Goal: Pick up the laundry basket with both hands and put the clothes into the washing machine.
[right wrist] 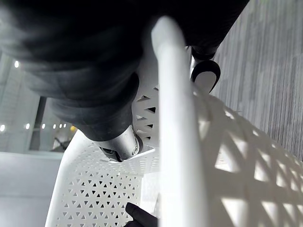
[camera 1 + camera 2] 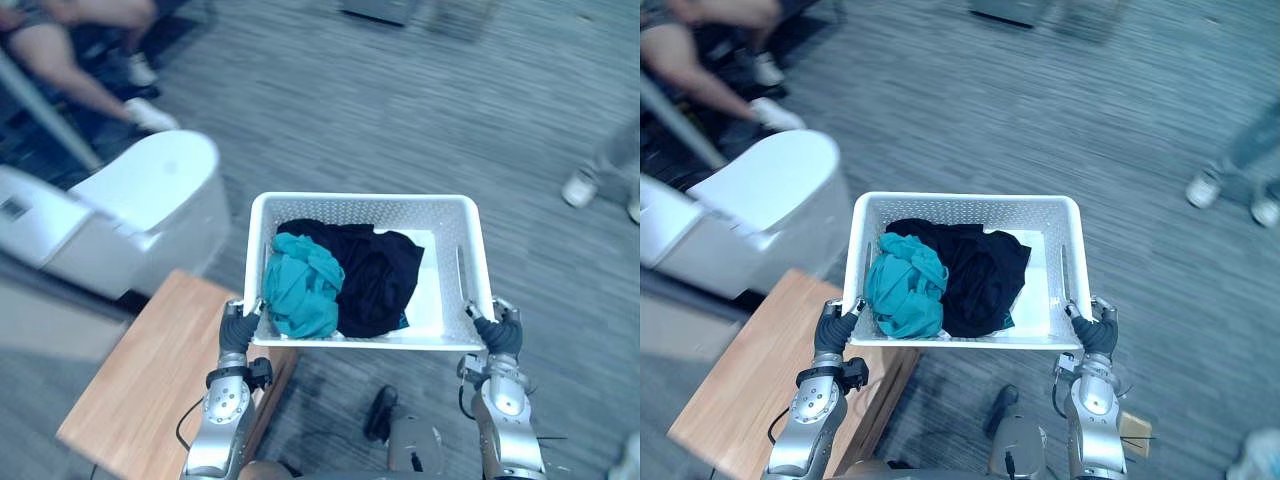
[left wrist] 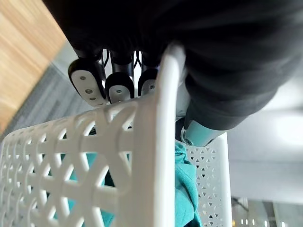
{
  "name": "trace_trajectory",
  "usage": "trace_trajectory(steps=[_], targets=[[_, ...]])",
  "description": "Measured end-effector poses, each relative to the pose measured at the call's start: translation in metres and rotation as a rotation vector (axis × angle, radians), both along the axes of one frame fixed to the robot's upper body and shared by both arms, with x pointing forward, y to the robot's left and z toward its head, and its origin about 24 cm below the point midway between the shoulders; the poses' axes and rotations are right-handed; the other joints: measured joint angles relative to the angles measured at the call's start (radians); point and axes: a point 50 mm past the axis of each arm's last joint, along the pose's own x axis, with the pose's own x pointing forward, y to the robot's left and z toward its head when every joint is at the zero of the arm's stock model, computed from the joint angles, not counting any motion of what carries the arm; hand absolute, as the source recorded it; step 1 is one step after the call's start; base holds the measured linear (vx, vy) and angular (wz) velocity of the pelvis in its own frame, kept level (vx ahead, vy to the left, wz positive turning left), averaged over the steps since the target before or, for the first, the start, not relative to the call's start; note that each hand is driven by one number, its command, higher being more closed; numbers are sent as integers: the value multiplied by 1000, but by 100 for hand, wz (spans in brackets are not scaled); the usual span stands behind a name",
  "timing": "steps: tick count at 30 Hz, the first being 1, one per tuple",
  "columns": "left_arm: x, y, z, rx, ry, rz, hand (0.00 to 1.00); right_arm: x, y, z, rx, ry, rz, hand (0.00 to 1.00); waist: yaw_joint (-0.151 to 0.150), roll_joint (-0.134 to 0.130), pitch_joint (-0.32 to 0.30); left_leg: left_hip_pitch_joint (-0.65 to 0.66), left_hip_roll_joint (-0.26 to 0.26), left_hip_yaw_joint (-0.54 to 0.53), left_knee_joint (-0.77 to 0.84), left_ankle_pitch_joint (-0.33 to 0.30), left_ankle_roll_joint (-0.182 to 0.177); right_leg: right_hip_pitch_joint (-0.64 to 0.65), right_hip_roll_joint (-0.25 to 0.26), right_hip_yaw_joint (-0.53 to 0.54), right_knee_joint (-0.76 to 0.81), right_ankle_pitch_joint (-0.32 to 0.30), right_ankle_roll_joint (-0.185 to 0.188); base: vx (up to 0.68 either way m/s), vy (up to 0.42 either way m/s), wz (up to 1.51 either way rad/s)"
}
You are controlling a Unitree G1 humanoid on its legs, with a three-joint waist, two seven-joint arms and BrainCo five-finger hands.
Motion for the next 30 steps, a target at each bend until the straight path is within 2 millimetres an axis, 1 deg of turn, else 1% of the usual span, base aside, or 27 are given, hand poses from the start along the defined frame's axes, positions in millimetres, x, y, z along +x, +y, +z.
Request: trace_trajectory(steps=[1, 2, 4, 7, 8, 9, 10, 11, 12, 13, 14, 15, 16, 17, 18, 19, 20, 21, 22, 23, 24, 25, 26, 27, 28, 29, 30], targets=[[-3, -2, -2, -20, 12, 8, 100, 0, -3, 1, -15, 1, 2, 100, 20, 4, -2, -56, -86, -148, 26, -38, -59, 15, 19, 44, -8, -8, -4, 370, 17, -211], [-6, -4, -5, -36, 22, 16, 100, 1, -4, 2, -31, 3, 13, 100, 42, 2, -1, -138, -226, -324, 35, -83, -83, 52, 35, 110, -24, -17, -3, 330, 52, -156], [-10, -3, -7, -37, 34, 22, 100, 0, -3, 1, -38, 10, 25, 100, 50, -1, 0, -207, -310, -391, -16, -105, -88, 96, 34, 153, -46, -21, 1, 320, 62, -96], [-16, -1, -10, -37, 49, 34, 100, 2, 1, 1, -43, 15, 48, 100, 74, -3, 1, -324, -374, -426, -183, -96, -102, 178, 33, 209, -105, -41, 27, 342, 144, -58], [-16, -1, -9, -37, 47, 36, 100, 2, 0, 2, -52, 14, 54, 100, 90, 12, -8, -349, -392, -439, -362, -48, -172, 205, 31, 219, -132, -56, 51, 337, 216, -34], [-16, -1, -9, -37, 45, 37, 100, 3, -1, 3, -57, 13, 56, 100, 95, 22, -13, -359, -390, -438, -433, 0, -177, 218, 31, 220, -142, -64, 64, 365, 236, -47], [-16, -2, -8, -44, 45, 40, 100, 4, 1, 3, -59, 13, 63, 100, 116, 28, -24, -326, -399, -405, -477, 92, -147, 248, 24, 254, -162, -79, 82, 467, 265, -31], [-16, 0, -8, -40, 45, 49, 100, 5, 3, 3, -56, 11, 68, 100, 120, 25, -30, -321, -411, -389, -486, 106, -127, 265, 14, 265, -181, -82, 86, 525, 269, -25], [-16, 3, -6, -37, 36, 61, 100, 5, 6, 3, -54, 12, 78, 100, 119, 7, -50, -326, -430, -375, -465, 83, -89, 277, -12, 266, -207, -94, 107, 638, 311, 1], [-16, 4, -4, -34, 26, 65, 100, 6, 8, 3, -48, 10, 79, 100, 121, -10, -56, -326, -456, -365, -435, 41, -26, 273, -36, 268, -163, -103, 147, 513, 239, 8], [-16, 4, -4, -34, 28, 65, 100, 6, 8, 2, -48, 11, 78, 100, 122, -16, -56, -320, -467, -358, -417, 23, -8, 258, -52, 273, -106, -104, 165, 527, 243, 12], [-19, 4, -6, -33, 42, 64, 100, 5, 8, 0, -48, 22, 71, 100, 122, -29, -56, -284, -496, -350, -401, -17, 0, 203, -89, 299, 90, -119, 220, 530, 242, 24], [-21, 6, -8, -24, 58, 61, 100, 4, 10, -4, -43, 41, 68, 100, 113, -39, -55, -231, -526, -351, -403, -43, 5, 143, -116, 327, 312, -97, 314, 546, 232, 30], [-22, 7, -9, -17, 64, 59, 100, 4, 11, -7, -40, 52, 70, 100, 104, -40, -54, -199, -537, -361, -411, -58, 10, 112, -127, 334, 421, -87, 324, 569, 174, 23], [-25, 10, -11, 1, 80, 60, 100, 3, 14, -12, -35, 73, 70, 100, 104, -42, -52, -123, -555, -367, -442, -77, 11, 57, -134, 324, 595, -105, 281, 560, 93, 12], [-26, 12, -12, 13, 90, 58, 100, 1, 16, -15, -27, 85, 69, 100, 99, -37, -50, -52, -558, -379, -489, -83, 10, 10, -133, 290, 666, -137, 219, 542, 69, 4], [-26, 13, -12, 19, 88, 56, 100, 1, 17, -15, -26, 85, 69, 100, 95, -33, -50, -17, -558, -390, -518, -83, 11, -19, -131, 264, 669, -154, 189, 503, 26, 17], [-24, 14, -10, 31, 82, 47, 100, 2, 18, -14, -24, 79, 70, 100, 77, -32, -51, 31, -555, -411, -569, -83, 10, -75, -130, 204, 633, -177, 148, 501, -5, 30], [-22, 13, -9, 39, 74, 34, 100, 2, 16, -12, -29, 71, 68, 100, 66, -32, -50, 68, -547, -429, -603, -91, -4, -136, -124, 165, 552, -186, 131, 610, -30, 31], [-21, 13, -8, 41, 70, 28, 100, 2, 15, -11, -34, 70, 66, 100, 64, -31, -50, 86, -541, -435, -619, -96, -11, -166, -117, 152, 488, -184, 129, 613, -68, 25], [-17, 11, -8, 44, 63, 17, 100, 2, 12, -11, -41, 70, 63, 100, 61, -22, -44, 120, -518, -441, -648, -109, -34, -207, -83, 148, 286, -136, 124, 517, -78, 23], [-13, 10, -10, 47, 67, 10, 100, 2, 11, -11, -42, 70, 59, 100, 54, -13, -37, 153, -499, -446, -669, -119, -54, -211, -58, 150, 87, -49, 136, 539, -111, 32], [-11, 11, -11, 58, 73, 5, 100, 2, 11, -11, -39, 71, 58, 100, 46, -22, -36, 186, -497, -448, -689, -125, -75, -209, -49, 153, -89, 44, 142, 590, -147, 33], [-11, 12, -15, 68, 88, -1, 100, 1, 11, -12, -42, 78, 59, 100, 40, -36, -35, 244, -499, -453, -711, -148, -114, -214, -47, 163, -222, 144, 132, 600, -166, 25], [-12, 12, -16, 68, 96, 0, 100, 0, 11, -13, -45, 82, 60, 100, 34, -44, -38, 277, -500, -463, -717, -160, -133, -216, -48, 164, -233, 167, 117, 656, -206, 31], [-13, 8, -21, 49, 113, 4, 100, -1, 9, -14, -52, 94, 59, 100, 21, -24, -43, 318, -474, -485, -710, -170, -149, -230, -41, 184, -136, 282, 83, 704, -240, 26], [-11, 3, -20, 32, 109, 2, 100, -1, 5, -13, -64, 100, 52, 100, 21, 6, -59, 299, -438, -492, -632, -168, -153, -269, -24, 179, -17, 285, 73, 846, -300, 19]])
